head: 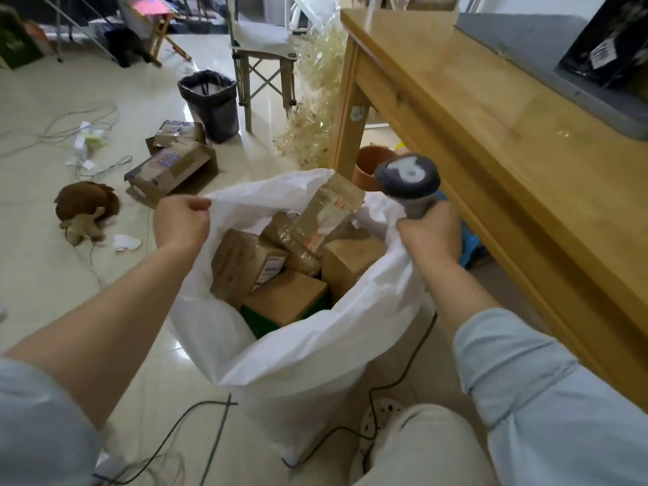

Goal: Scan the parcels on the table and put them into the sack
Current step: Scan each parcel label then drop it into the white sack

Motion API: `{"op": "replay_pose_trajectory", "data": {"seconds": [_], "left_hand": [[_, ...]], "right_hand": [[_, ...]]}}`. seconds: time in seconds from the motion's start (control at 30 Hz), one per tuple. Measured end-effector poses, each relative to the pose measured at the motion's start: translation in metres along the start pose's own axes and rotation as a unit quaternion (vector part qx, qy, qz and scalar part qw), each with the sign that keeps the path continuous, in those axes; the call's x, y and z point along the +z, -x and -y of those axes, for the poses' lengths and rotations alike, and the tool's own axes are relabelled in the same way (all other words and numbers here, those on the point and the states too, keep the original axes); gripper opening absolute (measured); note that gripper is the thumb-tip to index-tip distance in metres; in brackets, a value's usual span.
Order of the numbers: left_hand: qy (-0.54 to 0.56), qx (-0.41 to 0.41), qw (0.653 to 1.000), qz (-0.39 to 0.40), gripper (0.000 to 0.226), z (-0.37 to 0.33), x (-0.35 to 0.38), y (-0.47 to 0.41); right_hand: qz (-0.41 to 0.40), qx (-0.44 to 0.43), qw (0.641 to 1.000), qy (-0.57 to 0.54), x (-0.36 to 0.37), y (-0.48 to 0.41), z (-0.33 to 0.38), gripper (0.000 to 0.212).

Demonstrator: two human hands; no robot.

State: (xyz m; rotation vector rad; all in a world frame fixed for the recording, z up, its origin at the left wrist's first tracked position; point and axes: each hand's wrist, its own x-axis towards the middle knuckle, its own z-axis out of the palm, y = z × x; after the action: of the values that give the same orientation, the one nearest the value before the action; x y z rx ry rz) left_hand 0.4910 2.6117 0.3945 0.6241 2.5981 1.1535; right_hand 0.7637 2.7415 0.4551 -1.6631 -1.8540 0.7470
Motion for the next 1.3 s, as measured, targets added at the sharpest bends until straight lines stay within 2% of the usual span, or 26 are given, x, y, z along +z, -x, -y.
{"op": "replay_pose_trajectory", "data": {"seconds": [0.1, 0.17, 0.33, 0.47, 0.53, 0.6, 0.67, 0.73, 0.93, 1.1, 1.3], "left_hand": [[-0.115, -0.025, 0.989, 0.089, 0.029, 0.054, 0.026, 0.022], [-0.14, -0.06, 0.981, 0.122, 0.028, 0.077, 0.04, 0.031], [-0.1, -0.027, 0.992, 0.076, 0.026, 0.045, 0.037, 0.0], [-0.044, 0.006, 0.999, 0.001, 0.026, -0.008, 0.019, -0.023], [-0.024, 0.019, 0.999, -0.026, 0.027, -0.016, 0.019, -0.021], [-0.055, 0.023, 0.998, -0.006, 0.027, -0.001, 0.024, -0.014], [-0.109, -0.002, 0.993, 0.038, 0.025, 0.029, 0.032, -0.007], [-0.139, -0.034, 0.988, 0.059, 0.022, 0.051, 0.036, 0.001], [-0.18, -0.039, 0.981, 0.068, 0.025, 0.054, 0.048, 0.01], [-0.237, -0.003, 0.97, 0.058, 0.039, 0.03, 0.057, 0.03], [-0.195, 0.054, 0.974, 0.104, 0.043, -0.012, 0.074, 0.066]], "right_hand": [[0.086, 0.071, 0.989, 0.097, 0.026, 0.014, -0.043, 0.027], [0.119, 0.106, 0.98, 0.123, 0.038, 0.025, -0.07, 0.03], [0.069, 0.092, 0.989, 0.094, 0.027, -0.004, -0.065, 0.024], [-0.025, 0.012, 0.999, 0.039, 0.004, -0.03, -0.023, 0.014], [-0.042, -0.032, 0.999, 0.005, 0.003, -0.025, -0.016, 0.012], [0.003, -0.022, 0.999, 0.038, 0.013, -0.016, -0.025, 0.009], [0.075, 0.023, 0.991, 0.108, 0.026, -0.005, -0.046, 0.019], [0.109, 0.058, 0.986, 0.114, 0.032, 0.005, -0.064, 0.023], [0.11, 0.124, 0.984, 0.058, 0.029, 0.012, -0.081, 0.03], [0.113, 0.12, 0.985, 0.048, 0.02, 0.015, -0.078, 0.035], [0.098, 0.107, 0.989, 0.004, -0.001, 0.026, -0.073, 0.038]]}}
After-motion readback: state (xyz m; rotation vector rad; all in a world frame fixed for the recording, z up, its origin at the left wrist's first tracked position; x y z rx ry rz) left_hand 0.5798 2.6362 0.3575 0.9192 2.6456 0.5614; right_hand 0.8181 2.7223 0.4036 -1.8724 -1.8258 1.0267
